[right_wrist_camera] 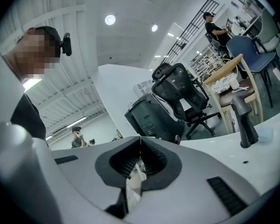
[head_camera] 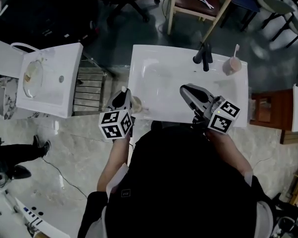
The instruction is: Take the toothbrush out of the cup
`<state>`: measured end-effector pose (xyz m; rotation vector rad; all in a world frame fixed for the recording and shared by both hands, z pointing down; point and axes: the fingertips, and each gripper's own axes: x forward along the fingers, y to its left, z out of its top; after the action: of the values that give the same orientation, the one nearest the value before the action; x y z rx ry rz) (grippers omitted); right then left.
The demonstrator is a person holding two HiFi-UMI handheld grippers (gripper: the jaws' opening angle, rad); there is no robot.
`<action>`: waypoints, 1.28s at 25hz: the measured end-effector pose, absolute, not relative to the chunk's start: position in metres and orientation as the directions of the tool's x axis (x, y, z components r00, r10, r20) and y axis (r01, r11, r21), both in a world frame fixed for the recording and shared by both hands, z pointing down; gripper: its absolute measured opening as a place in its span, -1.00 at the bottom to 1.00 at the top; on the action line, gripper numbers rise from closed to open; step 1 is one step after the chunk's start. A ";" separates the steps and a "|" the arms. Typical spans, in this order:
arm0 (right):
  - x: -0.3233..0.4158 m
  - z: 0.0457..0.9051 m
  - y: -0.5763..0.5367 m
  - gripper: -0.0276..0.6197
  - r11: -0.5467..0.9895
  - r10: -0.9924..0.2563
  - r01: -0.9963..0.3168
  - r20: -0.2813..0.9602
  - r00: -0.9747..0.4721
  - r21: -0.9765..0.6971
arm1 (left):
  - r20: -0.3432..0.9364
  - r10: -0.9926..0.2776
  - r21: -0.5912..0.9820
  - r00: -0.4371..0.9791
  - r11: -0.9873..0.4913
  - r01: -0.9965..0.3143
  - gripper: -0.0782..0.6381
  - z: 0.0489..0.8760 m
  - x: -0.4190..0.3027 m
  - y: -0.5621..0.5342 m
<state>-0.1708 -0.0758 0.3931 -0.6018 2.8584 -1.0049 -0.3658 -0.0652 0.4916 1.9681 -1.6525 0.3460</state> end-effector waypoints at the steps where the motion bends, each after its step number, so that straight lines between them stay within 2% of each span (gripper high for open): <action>1: -0.163 0.392 -0.079 -0.83 0.711 -0.381 -0.342 0.072 -0.922 -0.615 | 0.515 -0.833 0.224 0.202 -0.096 -0.970 -0.69 0.485 -0.363 -0.065; 9: -0.105 0.389 -0.093 -0.83 0.705 -0.377 -0.313 0.038 -0.925 -0.636 | 0.415 -0.904 0.142 0.104 -0.049 -0.989 -0.69 0.413 -0.339 -0.074; 16: -0.056 0.388 -0.100 -0.83 0.716 -0.358 -0.292 0.027 -0.933 -0.634 | 0.333 -0.932 0.145 0.143 -0.099 -0.984 -0.69 0.353 -0.284 -0.102; 21: -0.017 0.400 -0.101 -0.83 0.730 -0.358 -0.318 0.058 -0.932 -0.605 | 0.331 -0.923 0.164 0.196 -0.149 -0.975 -0.69 0.356 -0.232 -0.130; 23: -0.003 0.407 -0.102 -0.83 0.719 -0.362 -0.328 0.072 -0.929 -0.612 | 0.353 -0.912 0.136 0.210 -0.172 -0.976 -0.69 0.362 -0.221 -0.141; 26: 0.007 0.416 -0.107 -0.83 0.700 -0.376 -0.349 0.093 -0.922 -0.623 | 0.456 -0.858 0.085 0.235 -0.221 -0.971 -0.69 0.386 -0.227 -0.158; 32: -0.002 0.414 -0.128 -0.83 0.677 -0.409 -0.367 0.088 -0.908 -0.638 | 0.626 -0.733 0.122 0.267 -0.246 -0.961 -0.69 0.437 -0.273 -0.189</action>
<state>-0.0024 -0.1277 0.4138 -0.6532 2.8193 -1.0525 -0.2726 -0.1885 0.4366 2.0568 -1.5260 0.6216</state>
